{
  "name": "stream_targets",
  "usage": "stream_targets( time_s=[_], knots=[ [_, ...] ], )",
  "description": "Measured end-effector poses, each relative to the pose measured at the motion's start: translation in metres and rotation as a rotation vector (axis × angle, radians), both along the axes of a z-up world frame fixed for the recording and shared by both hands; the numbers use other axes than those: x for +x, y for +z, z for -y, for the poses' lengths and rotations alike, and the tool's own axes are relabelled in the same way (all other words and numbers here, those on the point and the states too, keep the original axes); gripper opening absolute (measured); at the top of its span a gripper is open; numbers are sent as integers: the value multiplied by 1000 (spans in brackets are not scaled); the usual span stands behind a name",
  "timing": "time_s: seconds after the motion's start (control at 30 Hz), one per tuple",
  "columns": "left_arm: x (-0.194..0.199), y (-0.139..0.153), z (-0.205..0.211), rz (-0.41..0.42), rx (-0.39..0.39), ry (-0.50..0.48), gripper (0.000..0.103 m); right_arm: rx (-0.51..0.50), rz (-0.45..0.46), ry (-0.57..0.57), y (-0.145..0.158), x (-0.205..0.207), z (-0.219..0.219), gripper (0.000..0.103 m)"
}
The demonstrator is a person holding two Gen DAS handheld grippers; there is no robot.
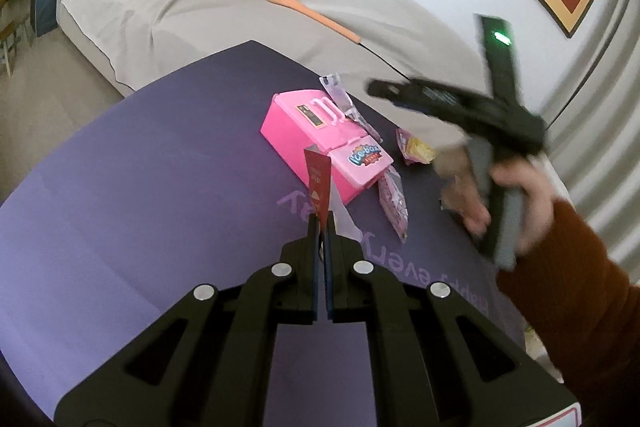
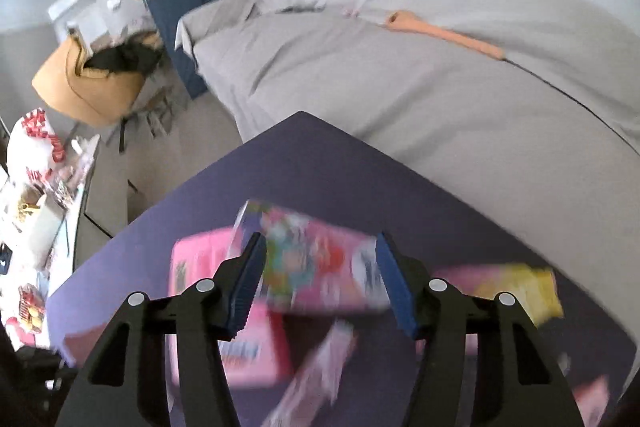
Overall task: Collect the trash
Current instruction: 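Grasp the pink tissue pack with the right tool while the left holds the clear bag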
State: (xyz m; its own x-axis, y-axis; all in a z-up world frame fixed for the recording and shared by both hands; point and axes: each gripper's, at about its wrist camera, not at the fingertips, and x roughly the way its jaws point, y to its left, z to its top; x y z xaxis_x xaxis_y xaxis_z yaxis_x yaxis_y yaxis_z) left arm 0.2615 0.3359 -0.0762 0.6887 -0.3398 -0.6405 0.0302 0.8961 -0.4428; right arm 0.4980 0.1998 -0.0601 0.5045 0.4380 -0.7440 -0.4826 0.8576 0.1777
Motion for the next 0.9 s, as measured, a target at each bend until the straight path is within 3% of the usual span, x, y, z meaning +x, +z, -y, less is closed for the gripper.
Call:
stream_targets(
  time_s=[0.03,0.07,0.1,0.13,0.27,0.53,0.63,0.77,0.9],
  knots=[
    [0,0,-1,2,-7,-2,2,10,-32,10,-4,18,-5,54],
    [-1,1,-2,3,-12,-5,2,13,-60,14,-8,31,-8,47],
    [-1,1,-2,3,-16,-8,2,7,-87,12,-13,43,-9,34],
    [-2,1,-2,3,-19,-13,2,0,-117,11,-19,53,-11,30],
    [-1,-3,-6,-9,-20,-16,2,-51,-212,46,-42,67,-4,30],
    [4,-5,-7,-6,-53,-38,2,-88,-233,115,-39,-15,54,30],
    [7,-5,-2,0,-60,-54,2,-112,-149,57,-24,-44,77,30],
    [11,-8,5,-11,-64,-58,2,-1,-100,-78,-10,-77,112,36],
    [12,-8,9,-14,-58,-54,2,31,-93,-179,-25,-109,127,37]
  ],
)
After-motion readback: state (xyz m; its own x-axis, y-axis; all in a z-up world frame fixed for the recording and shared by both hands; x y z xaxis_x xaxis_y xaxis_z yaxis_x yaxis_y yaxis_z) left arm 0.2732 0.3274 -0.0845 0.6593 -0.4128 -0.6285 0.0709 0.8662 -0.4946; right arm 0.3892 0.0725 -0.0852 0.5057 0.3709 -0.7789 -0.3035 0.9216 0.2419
